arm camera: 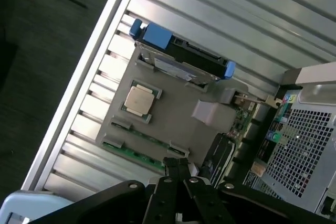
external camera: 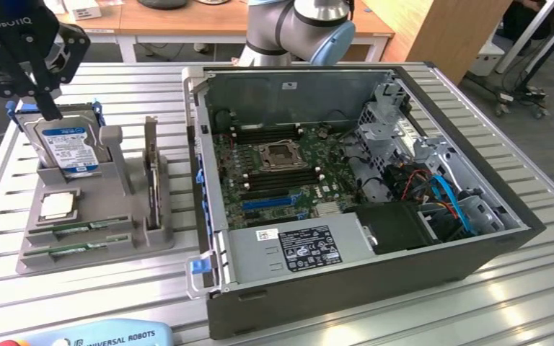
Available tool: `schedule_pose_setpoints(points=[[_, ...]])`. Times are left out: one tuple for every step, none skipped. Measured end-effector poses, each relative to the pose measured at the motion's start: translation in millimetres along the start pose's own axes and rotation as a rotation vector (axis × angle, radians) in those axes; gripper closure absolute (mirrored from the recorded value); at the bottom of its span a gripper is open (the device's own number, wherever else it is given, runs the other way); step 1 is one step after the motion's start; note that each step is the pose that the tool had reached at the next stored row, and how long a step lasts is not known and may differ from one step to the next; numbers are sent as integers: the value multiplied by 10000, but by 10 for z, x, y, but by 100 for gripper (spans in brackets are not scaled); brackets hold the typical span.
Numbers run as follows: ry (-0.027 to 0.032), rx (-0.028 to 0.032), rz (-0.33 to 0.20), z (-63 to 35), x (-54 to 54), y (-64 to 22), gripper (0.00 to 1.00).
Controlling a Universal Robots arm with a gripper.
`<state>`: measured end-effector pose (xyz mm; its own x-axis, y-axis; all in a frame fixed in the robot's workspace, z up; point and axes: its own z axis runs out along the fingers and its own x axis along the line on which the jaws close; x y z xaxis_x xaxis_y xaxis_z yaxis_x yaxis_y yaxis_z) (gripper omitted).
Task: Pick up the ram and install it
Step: 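Pick up the ram and move it above insertion slot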
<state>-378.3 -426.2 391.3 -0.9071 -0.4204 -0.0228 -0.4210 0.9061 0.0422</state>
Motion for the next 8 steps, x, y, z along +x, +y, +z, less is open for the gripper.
schedule_pose_setpoints(points=[[9,-4,-190,0,0,0,90],[16,-8,-370,1,0,0,90],[24,-12,-549,2,0,0,90],[31,-16,-729,3,0,0,90],[39,-21,-909,4,0,0,90],[47,-25,-1089,4,0,0,90],[55,-29,-1284,5,0,0,90],[63,-32,-1463,5,0,0,90]])
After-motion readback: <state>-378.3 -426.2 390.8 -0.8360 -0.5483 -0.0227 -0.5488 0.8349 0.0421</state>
